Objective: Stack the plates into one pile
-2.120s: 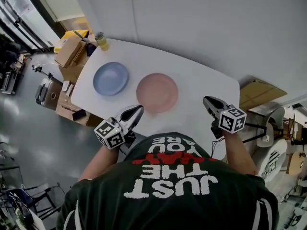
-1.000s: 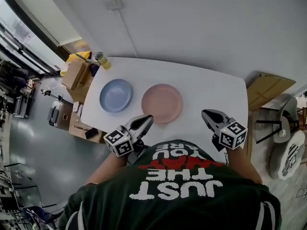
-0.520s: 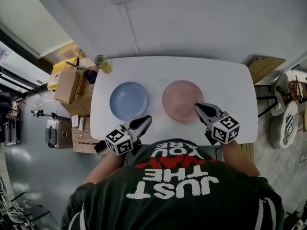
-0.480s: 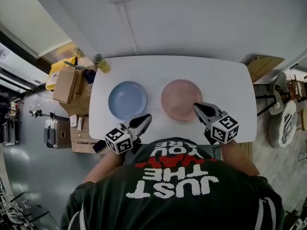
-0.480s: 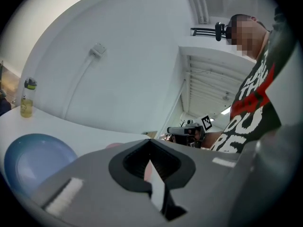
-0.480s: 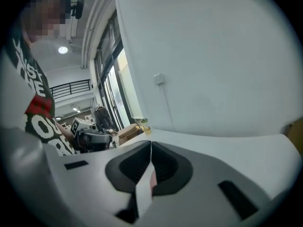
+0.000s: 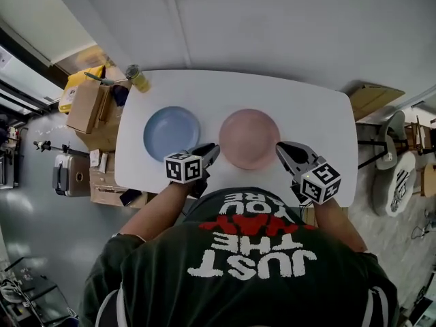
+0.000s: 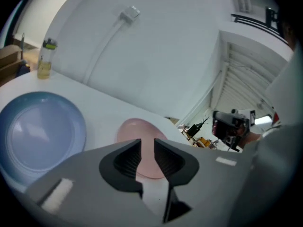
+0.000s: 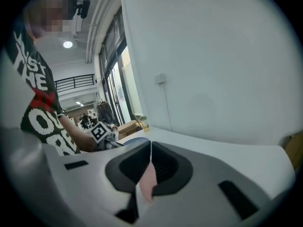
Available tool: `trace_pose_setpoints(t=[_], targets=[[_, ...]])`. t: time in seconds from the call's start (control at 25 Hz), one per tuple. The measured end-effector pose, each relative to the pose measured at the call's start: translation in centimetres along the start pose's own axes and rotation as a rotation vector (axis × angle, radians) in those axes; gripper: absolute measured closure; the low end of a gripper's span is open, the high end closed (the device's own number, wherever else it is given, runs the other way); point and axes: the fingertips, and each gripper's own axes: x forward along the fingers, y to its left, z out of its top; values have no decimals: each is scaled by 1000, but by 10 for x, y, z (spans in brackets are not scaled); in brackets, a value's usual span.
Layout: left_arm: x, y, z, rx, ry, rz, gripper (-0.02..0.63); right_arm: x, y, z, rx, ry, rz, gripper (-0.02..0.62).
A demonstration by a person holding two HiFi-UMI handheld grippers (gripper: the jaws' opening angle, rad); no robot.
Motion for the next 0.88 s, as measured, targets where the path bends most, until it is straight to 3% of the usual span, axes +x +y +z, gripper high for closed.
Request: trace_pose_setpoints(t=[0.16, 0.36, 0.52, 0.68, 0.72, 0.88], targets=[[45, 32, -24, -130, 117, 110, 457, -12, -15, -14, 18, 16, -12, 586], [74, 59, -44, -160, 190, 261, 431, -32, -32, -38, 65, 38, -44, 586], [87, 70, -60, -211, 230, 330, 430, -47, -40, -52, 92, 47, -64, 586], [88, 76, -62, -240, 217, 366, 464, -56, -44, -58, 100, 54, -75, 586], [89, 75, -61, -265, 209, 359, 507, -57, -44, -59, 102, 55, -78, 586], [89, 72, -56, -441, 147, 313, 557, -58, -44, -59, 94, 67, -78, 586]])
